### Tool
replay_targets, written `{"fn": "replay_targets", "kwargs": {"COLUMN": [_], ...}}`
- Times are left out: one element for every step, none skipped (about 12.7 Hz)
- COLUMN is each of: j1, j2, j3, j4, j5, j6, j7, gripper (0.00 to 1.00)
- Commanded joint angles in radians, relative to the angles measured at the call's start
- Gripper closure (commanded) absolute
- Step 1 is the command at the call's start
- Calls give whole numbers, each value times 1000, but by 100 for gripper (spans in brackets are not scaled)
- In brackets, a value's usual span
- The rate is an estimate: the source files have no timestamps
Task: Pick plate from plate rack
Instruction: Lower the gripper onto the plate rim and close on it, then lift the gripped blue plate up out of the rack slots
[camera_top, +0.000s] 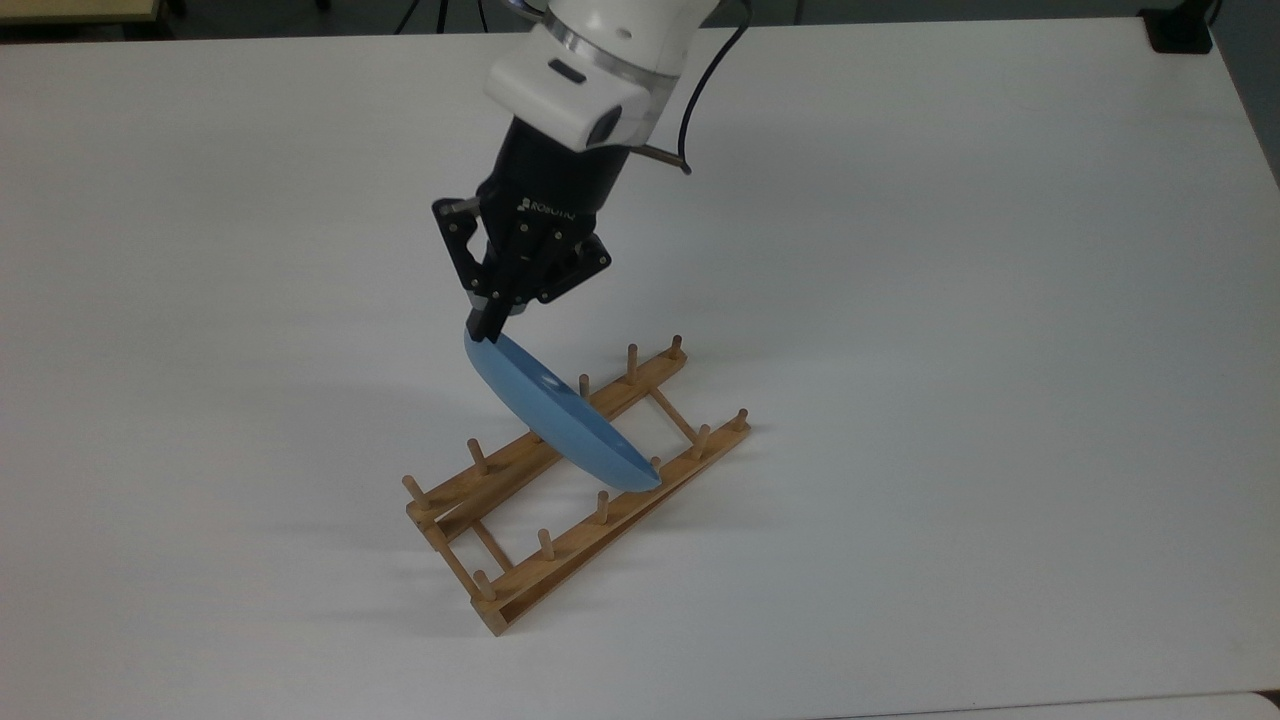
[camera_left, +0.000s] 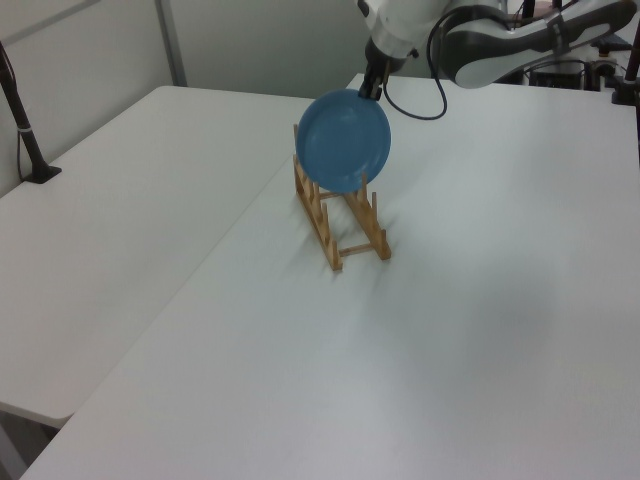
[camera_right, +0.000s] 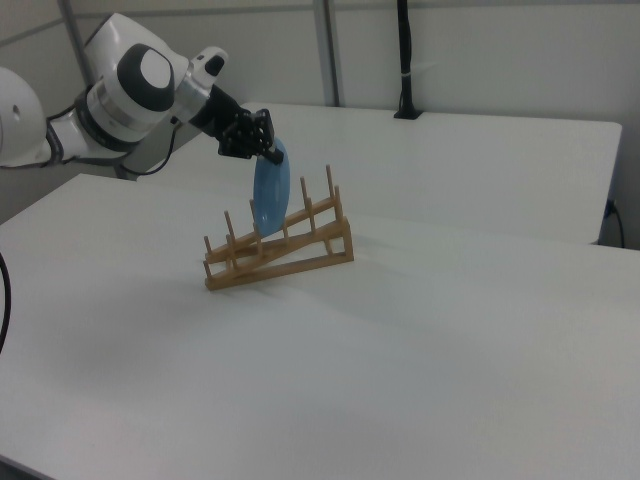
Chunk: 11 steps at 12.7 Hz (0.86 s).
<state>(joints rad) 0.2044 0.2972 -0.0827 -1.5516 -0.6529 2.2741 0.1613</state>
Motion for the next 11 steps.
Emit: {"fn": "replay_targets", "kwargs": {"j1": [1, -10, -20, -26, -26, -26, -25, -26, -26, -31, -42], "j2": [-58, -67, -76, -79, -81, -84, -84, -82, -81, -81, -82], "j3": [-11, -9, -9, -8, -9, -9, -8, -3, -2, -5, -5], "j4": [-5, -4, 5, 7, 7, 4, 2, 1, -1, 1, 1], "j5": [-22, -16, -2, 45, 141, 226, 266, 326, 429, 558, 625], "j6": [5, 5, 5, 2, 2, -2, -24, -68, -120, -213, -279], "j7": [7, 9, 15, 17, 12, 6, 6, -11, -67, -169, -245], "gripper": [100, 100, 100, 100, 100, 100, 100, 100, 100, 100, 100]}}
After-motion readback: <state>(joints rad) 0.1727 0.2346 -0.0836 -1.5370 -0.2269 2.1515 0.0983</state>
